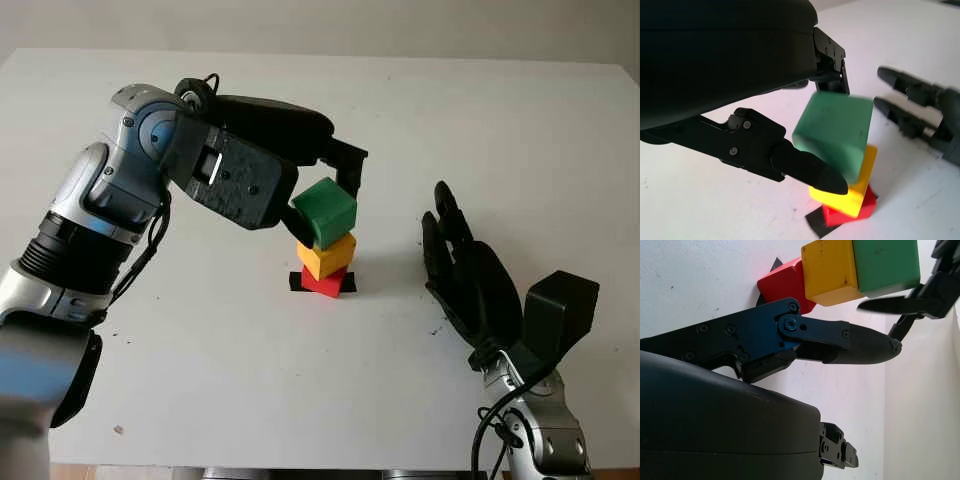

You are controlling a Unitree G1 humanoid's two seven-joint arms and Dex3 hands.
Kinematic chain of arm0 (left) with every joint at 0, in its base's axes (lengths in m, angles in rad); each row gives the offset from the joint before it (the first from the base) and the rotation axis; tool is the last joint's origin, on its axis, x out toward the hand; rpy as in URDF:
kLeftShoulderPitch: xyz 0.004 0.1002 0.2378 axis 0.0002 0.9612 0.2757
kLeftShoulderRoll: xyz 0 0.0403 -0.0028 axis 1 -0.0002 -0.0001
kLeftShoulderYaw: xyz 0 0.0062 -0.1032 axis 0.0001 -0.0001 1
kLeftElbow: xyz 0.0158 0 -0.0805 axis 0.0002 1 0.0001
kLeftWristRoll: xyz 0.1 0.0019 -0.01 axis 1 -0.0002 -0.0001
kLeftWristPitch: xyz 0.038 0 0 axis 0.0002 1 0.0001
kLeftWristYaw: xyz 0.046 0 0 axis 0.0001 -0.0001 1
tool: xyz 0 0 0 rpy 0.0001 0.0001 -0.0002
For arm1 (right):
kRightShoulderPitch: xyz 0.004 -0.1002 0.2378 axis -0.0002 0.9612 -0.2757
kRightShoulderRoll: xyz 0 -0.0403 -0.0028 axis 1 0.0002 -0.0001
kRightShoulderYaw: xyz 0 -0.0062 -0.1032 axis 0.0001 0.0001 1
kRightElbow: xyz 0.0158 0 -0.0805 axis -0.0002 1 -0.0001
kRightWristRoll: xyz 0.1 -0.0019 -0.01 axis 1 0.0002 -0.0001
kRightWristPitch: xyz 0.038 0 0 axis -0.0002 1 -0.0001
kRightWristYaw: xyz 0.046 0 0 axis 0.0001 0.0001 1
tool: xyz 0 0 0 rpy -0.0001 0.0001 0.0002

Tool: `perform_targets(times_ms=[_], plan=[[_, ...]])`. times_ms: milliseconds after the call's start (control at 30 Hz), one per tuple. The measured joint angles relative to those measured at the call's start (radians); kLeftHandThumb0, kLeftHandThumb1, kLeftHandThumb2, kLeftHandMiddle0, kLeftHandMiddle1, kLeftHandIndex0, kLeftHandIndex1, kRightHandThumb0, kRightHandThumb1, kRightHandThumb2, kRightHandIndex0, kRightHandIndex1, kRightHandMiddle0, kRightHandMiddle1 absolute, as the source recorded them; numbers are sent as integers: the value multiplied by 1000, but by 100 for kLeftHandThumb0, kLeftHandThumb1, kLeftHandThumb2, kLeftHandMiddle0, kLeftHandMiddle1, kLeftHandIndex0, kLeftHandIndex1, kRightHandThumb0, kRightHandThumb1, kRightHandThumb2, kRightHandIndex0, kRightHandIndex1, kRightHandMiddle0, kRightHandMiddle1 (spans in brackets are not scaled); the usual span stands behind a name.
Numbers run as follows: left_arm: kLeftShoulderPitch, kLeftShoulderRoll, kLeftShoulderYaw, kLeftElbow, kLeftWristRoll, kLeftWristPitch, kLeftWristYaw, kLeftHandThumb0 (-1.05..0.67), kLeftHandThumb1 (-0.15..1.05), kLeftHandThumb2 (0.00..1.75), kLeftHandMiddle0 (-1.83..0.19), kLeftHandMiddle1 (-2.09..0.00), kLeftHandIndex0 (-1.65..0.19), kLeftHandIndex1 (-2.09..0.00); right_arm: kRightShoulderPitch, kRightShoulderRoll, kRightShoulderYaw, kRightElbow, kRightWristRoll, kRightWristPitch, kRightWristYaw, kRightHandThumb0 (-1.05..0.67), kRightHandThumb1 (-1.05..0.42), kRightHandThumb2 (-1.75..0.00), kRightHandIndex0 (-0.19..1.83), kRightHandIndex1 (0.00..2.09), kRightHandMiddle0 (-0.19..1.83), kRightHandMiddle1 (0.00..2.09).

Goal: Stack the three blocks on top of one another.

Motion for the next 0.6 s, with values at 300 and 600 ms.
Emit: perform_targets(times_ms=[300, 600], plan=[[-11, 5, -3, 6, 19, -16, -28, -60, 94, 5, 12, -5, -17, -25, 0, 0, 2, 0, -1, -4, 4, -76, -105, -56, -19, 0, -19, 0], [-11, 5, -2, -6, 9, 12, -33, -62, 93, 5, 15, -4, -5, -17, 0, 0, 1, 0, -3, -4, 2, -76, -105, -57, -19, 0, -19, 0]])
